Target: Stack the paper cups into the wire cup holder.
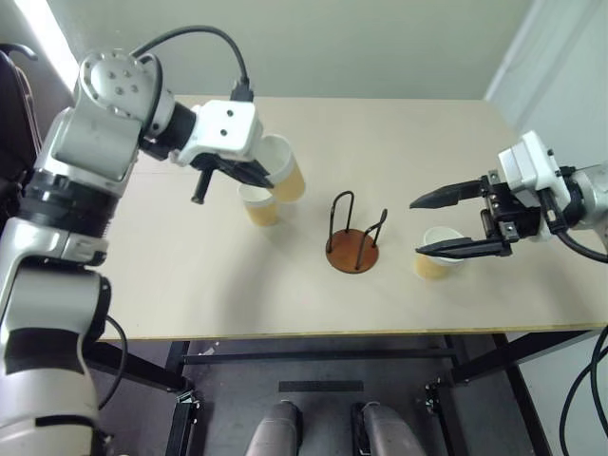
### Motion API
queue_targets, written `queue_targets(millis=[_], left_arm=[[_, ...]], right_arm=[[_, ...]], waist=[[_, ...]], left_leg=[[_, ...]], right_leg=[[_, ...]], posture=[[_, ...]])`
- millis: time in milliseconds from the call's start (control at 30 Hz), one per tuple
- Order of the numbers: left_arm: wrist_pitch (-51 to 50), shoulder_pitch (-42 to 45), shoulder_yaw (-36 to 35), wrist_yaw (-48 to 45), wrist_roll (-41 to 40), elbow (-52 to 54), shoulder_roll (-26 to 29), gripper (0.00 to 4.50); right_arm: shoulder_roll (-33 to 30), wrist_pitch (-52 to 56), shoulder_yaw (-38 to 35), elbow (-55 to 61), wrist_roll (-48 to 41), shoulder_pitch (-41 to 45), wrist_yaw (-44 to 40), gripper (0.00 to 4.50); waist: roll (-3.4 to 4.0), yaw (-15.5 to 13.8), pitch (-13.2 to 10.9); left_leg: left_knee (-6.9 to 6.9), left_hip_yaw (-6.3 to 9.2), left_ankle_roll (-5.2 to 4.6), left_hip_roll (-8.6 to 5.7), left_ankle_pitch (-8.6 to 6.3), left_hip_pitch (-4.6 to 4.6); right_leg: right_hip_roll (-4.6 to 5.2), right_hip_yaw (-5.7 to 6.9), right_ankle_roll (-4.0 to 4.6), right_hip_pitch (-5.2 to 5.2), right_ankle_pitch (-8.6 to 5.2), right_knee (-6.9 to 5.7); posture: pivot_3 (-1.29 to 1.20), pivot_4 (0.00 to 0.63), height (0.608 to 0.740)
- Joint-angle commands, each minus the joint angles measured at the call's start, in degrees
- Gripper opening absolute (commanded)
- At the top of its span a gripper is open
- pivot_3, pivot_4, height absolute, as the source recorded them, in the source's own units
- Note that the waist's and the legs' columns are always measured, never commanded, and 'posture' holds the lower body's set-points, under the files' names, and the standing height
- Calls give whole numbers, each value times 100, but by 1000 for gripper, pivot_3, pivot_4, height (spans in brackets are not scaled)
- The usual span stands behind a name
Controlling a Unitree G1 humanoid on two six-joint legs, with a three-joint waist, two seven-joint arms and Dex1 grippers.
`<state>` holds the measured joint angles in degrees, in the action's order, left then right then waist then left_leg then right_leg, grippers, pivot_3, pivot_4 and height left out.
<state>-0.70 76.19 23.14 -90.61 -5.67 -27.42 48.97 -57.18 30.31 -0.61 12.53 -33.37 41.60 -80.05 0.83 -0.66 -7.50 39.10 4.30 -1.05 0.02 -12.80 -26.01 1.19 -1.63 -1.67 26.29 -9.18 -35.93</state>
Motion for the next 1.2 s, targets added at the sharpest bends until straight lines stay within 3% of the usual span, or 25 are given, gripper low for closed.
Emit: queue_targets(millis=[33,333,500,933,1200], left_arm=[[55,421,-181,-189,-204,-209,-137,21],[310,972,273,-189,-663,-844,-495,21],[249,1128,599,-189,-1047,-847,-642,21],[930,1427,788,-189,-743,-1982,-1542,21],[1028,1407,836,-189,-817,-2158,-1804,21]], right_arm=[[-82,-177,12,-199,211,189,-60,3136],[-180,-721,167,-1182,960,564,-255,3136],[-354,-227,-28,-773,894,410,-24,3136],[-781,739,-325,-31,720,516,541,3136],[-1067,1376,-638,255,412,562,794,3136]], waist=[[0,-7,0],[0,-9,0],[1,-18,0],[1,-46,-1],[1,-61,-1]], left_leg=[[1,0,-2,-1,-1,0],[0,-2,-6,-1,-4,-2],[1,-3,-7,-1,-4,-6],[6,-15,-16,-5,-8,-8],[7,-21,-19,-9,-9,-10]], right_leg=[[0,0,0,-1,0,0],[2,-1,-25,1,12,2],[3,0,-32,1,11,3],[6,-1,-55,-3,7,4],[6,-5,-72,-3,3,3]], posture=[[0,150,740],[0,150,740],[0,150,740],[0,150,740],[0,150,740]])
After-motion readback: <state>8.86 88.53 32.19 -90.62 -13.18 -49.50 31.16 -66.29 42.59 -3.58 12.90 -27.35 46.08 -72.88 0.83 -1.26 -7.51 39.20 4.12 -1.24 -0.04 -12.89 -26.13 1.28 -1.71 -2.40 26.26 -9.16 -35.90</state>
